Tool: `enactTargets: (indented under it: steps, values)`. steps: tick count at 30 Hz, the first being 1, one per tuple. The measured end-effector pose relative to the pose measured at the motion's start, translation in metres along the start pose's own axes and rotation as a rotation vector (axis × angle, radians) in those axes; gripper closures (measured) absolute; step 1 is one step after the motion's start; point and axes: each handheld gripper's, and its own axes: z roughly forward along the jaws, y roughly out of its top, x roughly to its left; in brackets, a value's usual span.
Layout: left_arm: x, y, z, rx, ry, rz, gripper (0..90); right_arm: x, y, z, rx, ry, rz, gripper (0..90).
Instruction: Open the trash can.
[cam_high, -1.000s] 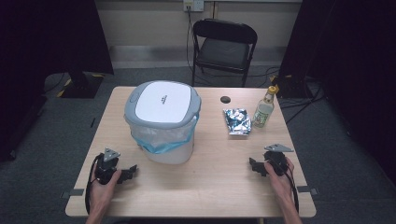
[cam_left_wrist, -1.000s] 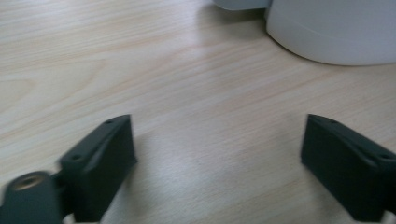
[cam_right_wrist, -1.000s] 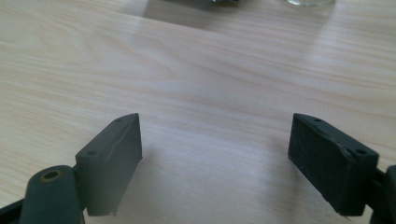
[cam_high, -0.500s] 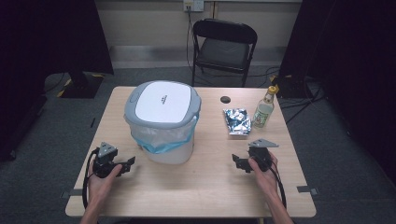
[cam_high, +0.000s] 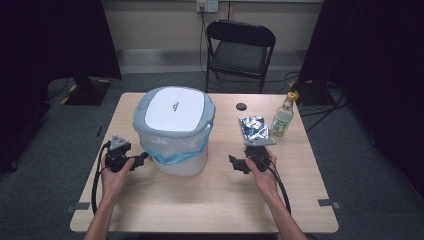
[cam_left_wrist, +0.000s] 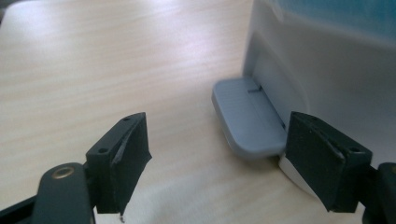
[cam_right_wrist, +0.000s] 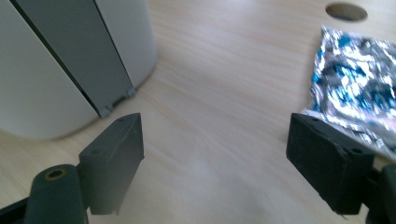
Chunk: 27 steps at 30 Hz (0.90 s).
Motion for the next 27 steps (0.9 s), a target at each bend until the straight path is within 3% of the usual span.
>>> enactTargets:
  steps: [2, 5, 6, 9, 13, 19, 21, 23, 25, 26, 27]
  values:
    - [0.001, 0.005, -0.001, -0.031, -0.006, -0.013, 22.9, 0.005, 0.008, 0.006, 0.0, 0.008, -0.012, 18.1]
    - [0.001, 0.009, 0.002, -0.034, -0.02, -0.012, 24.2, 0.017, 0.02, 0.016, -0.014, 0.025, -0.024, 18.4]
    - [0.0, 0.009, 0.006, -0.031, -0.009, 0.006, 24.8, 0.019, 0.023, 0.018, -0.011, 0.036, -0.024, 18.3]
    - [0.001, 0.008, 0.008, -0.031, -0.016, -0.001, 25.7, 0.025, 0.029, 0.023, -0.032, 0.067, -0.002, 17.7]
    - [0.004, 0.006, 0.012, -0.035, -0.044, -0.019, 27.0, 0.031, 0.032, 0.029, -0.041, 0.077, -0.005, 17.3]
    - [0.007, 0.003, 0.02, -0.017, -0.057, 0.004, 29.0, 0.039, 0.034, 0.036, -0.041, 0.091, -0.008, 17.3]
    - [0.001, 0.002, 0.026, 0.005, -0.064, 0.041, 36.4, 0.041, 0.035, 0.038, -0.043, 0.102, -0.01, 17.7]
    - [-0.001, 0.002, 0.027, 0.005, -0.075, 0.042, 46.6, 0.04, 0.034, 0.037, -0.041, 0.103, -0.006, 18.0]
    - [-0.004, 0.001, 0.026, 0.003, -0.095, 0.048, 48.5, 0.039, 0.034, 0.037, -0.04, 0.095, -0.003, 19.1]
    - [-0.006, -0.001, 0.025, 0.006, -0.14, 0.044, 48.5, 0.038, 0.035, 0.036, -0.039, 0.091, -0.004, 20.1]
    - [-0.007, -0.002, 0.024, 0.006, -0.157, 0.053, 48.4, 0.037, 0.035, 0.035, -0.038, 0.085, -0.002, 21.3]
